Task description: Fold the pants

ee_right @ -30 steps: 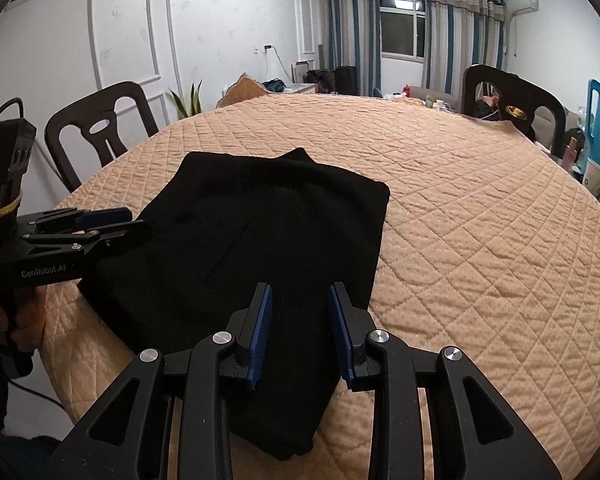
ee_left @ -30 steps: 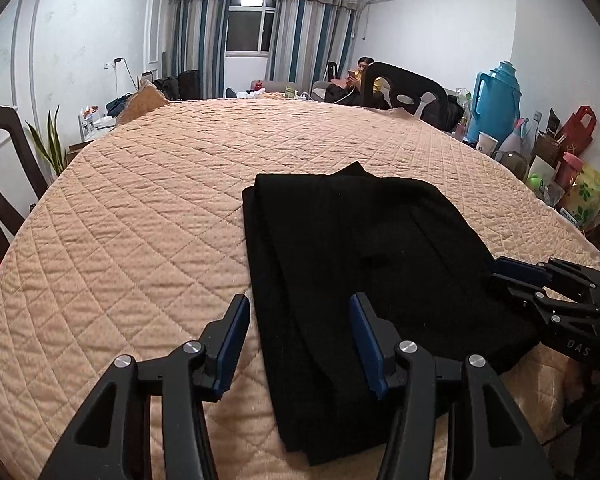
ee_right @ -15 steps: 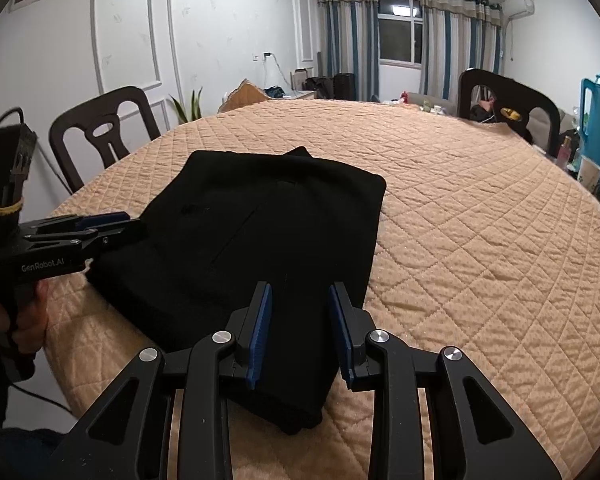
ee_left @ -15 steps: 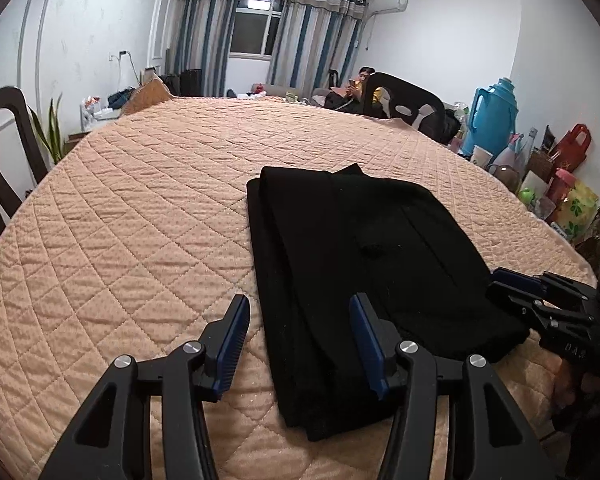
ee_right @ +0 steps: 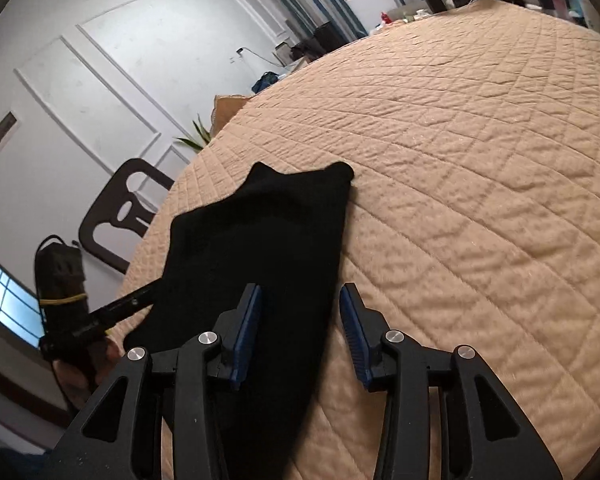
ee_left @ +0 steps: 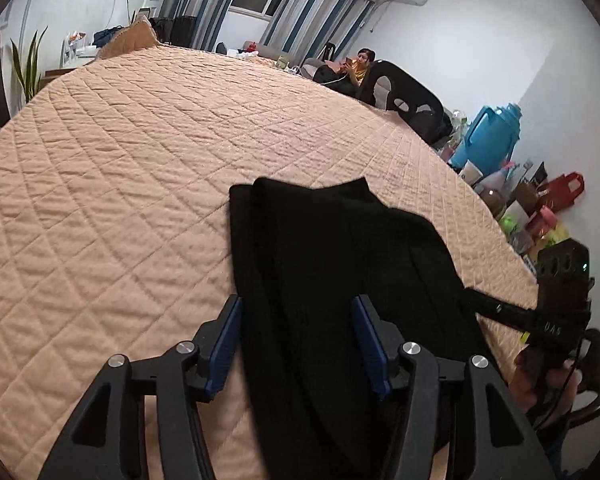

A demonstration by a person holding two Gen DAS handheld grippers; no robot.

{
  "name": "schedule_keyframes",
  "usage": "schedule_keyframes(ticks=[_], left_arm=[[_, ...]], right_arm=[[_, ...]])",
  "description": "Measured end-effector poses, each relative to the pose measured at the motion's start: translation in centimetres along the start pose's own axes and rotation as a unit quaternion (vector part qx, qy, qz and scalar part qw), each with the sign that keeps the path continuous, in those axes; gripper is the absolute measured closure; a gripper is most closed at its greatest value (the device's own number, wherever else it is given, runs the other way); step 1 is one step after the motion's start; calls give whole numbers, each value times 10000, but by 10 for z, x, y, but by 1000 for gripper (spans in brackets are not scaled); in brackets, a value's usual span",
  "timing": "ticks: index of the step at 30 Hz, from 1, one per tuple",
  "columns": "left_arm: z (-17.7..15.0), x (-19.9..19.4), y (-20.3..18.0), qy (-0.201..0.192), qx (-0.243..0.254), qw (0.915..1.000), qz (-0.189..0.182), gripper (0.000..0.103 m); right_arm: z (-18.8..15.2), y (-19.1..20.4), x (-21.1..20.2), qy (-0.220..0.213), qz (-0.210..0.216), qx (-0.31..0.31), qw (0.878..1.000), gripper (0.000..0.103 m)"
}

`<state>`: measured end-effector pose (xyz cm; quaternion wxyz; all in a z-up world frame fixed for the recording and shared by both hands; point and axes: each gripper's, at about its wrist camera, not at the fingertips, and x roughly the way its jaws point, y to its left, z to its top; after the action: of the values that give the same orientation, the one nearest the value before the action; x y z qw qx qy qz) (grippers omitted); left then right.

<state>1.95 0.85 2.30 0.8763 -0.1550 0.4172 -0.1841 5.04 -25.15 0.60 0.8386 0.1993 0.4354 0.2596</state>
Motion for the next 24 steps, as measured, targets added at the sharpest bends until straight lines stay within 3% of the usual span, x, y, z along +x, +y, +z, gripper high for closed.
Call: schedule_keyframes(ticks=[5, 11, 19, 22, 24], left_arm=[[-9, -3, -1, -58, -94, 9999, -47, 44], [-35, -25, 4, -139, -322, 9987, -365, 44], [-3, 2, -3, -12, -197, 9997, -139, 44], [-5, 2, -4, -8, -189, 9998, -64, 46], [-9, -2, -3, -29, -177, 9998, -37, 57]], right_arm=[[-6, -1, -1, -9, 247, 205, 9995, 59], [-26, 2, -15, 120, 403, 49, 9991, 59], [-2, 6, 10, 187, 403, 34, 9990, 59], [1, 9, 14, 183, 303, 25, 9994, 66], [-1, 9, 11, 120, 266, -32, 9996, 75]])
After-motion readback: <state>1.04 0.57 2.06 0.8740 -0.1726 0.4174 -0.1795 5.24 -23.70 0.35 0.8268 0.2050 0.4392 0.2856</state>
